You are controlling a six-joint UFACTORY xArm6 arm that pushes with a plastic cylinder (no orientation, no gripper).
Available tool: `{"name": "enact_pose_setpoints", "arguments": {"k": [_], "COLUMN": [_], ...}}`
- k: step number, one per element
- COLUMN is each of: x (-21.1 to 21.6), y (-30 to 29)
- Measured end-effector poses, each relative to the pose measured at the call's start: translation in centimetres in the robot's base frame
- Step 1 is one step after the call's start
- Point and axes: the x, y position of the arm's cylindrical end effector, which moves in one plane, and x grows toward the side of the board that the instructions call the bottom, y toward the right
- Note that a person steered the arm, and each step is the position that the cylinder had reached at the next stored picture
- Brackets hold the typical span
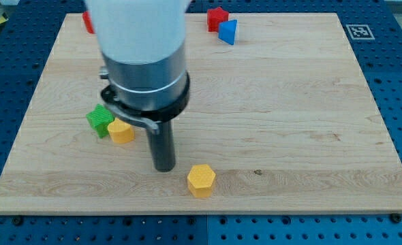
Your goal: Place the green circle to the bottom left of the blue triangle
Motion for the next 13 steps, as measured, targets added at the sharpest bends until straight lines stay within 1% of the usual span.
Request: {"name": "enact_pose_setpoints", "arguments": {"k": [1,3,6,8,13], "x": [0.0,-0.2,-3.0,-6.7,-17.5], "y": [-0.9,-0.9,0.0,1.4,3.1]}}
